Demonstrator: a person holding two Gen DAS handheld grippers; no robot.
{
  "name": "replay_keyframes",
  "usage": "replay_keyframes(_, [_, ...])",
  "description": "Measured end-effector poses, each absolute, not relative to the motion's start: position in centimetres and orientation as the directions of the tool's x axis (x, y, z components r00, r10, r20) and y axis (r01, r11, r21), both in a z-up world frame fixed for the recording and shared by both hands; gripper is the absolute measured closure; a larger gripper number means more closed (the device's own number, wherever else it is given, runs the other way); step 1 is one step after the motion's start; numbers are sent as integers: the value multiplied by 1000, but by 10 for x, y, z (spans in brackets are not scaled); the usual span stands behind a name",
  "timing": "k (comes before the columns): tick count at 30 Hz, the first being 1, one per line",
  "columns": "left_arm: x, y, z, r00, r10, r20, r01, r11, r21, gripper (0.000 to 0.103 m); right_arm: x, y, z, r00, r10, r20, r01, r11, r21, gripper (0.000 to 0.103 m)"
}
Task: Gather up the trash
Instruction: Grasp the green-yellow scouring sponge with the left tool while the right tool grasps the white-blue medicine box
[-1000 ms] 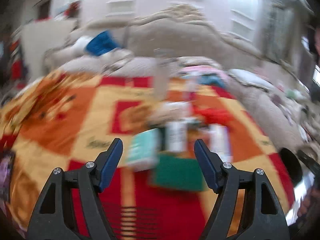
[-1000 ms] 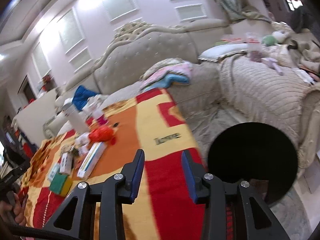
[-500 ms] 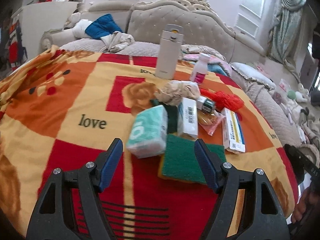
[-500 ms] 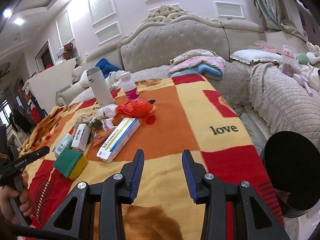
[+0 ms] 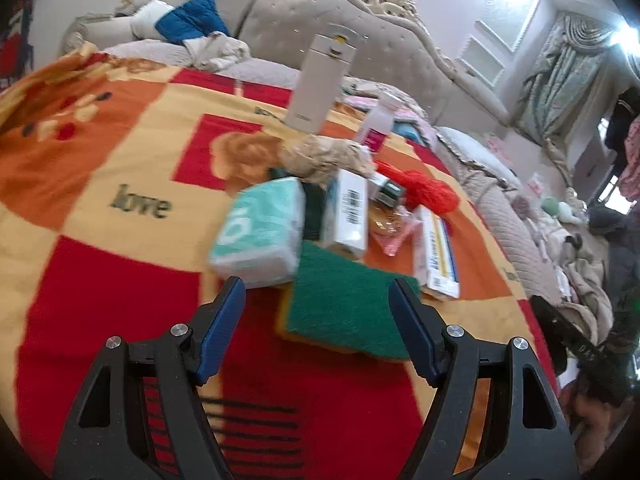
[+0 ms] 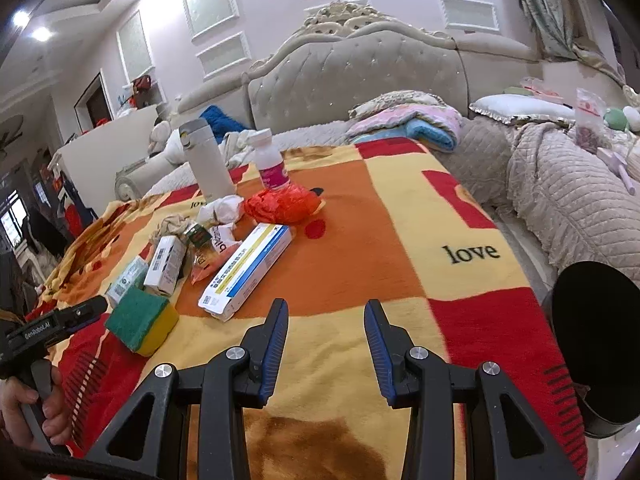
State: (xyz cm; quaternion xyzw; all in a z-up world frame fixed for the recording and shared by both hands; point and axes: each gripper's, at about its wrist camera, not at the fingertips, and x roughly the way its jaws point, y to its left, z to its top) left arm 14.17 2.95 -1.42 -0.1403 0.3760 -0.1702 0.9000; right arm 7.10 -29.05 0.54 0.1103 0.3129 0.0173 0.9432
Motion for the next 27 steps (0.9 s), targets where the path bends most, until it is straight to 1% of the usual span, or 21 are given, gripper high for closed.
replay_keyframes(3, [157, 17, -27, 633, -401, -662, 179, 908, -379, 27, 73, -286, 5, 802, 107, -587, 26, 977, 213, 66])
replay_keyframes(5, [165, 10, -36, 588, -418, -692, 169, 901, -401, 27, 73, -284, 5, 802, 109, -587, 20, 978, 209, 65])
replay_keyframes(7, [162, 4, -36, 600, -409, -688, 176, 906, -384, 28, 73, -283, 6, 804, 111, -585, 17, 978, 208, 65])
replay_keyframes(8, [161, 0, -35, 586, -434, -685, 200, 896, -397, 30, 73, -283, 6, 806, 112, -582, 14, 978, 207, 65])
replay_keyframes(9, [158, -2, -35, 579, -448, -681, 208, 889, -407, 47, 73, -283, 7, 807, 112, -580, 14, 978, 208, 65])
replay_keyframes(10, [155, -3, -34, 593, -427, -683, 203, 900, -386, 53, 72, -283, 7, 808, 116, -577, 13, 977, 214, 65])
replay_keyframes(12, [147, 0, -30, 617, -435, -656, 219, 895, -388, 69, 72, -284, 8, 812, 124, -571, 12, 973, 228, 65])
replay_keyframes(14, [138, 5, -23, 646, -438, -626, 236, 894, -382, 76, 73, -284, 8, 812, 141, -566, 7, 968, 251, 65])
replay_keyframes(16, [128, 12, -18, 672, -434, -600, 242, 895, -376, 78, 75, -281, 8, 812, 162, -560, -7, 963, 270, 65])
replay_keyframes(18, [120, 19, -16, 705, -416, -575, 239, 902, -359, 79, 79, -276, 8, 812, 199, -550, -32, 954, 298, 59])
replay_keyframes(20, [119, 24, -24, 718, -401, -569, 221, 907, -359, 79, 89, -268, 7, 806, 247, -538, -67, 941, 332, 47])
replay_keyframes(21, [120, 26, -27, 714, -405, -571, 214, 903, -373, 79, 97, -262, 5, 795, 266, -545, -77, 936, 344, 44])
replay_keyframes(22, [118, 27, -26, 722, -407, -559, 213, 900, -380, 79, 107, -256, 3, 784, 286, -551, -83, 928, 364, 43])
replay_keyframes(23, [115, 26, -25, 733, -395, -554, 215, 907, -362, 79, 115, -252, 0, 774, 303, -556, -88, 921, 380, 43])
replay_keyframes(27, [112, 15, -23, 743, -373, -556, 234, 923, -306, 79, 161, -227, -19, 697, 324, -639, -41, 909, 416, 43])
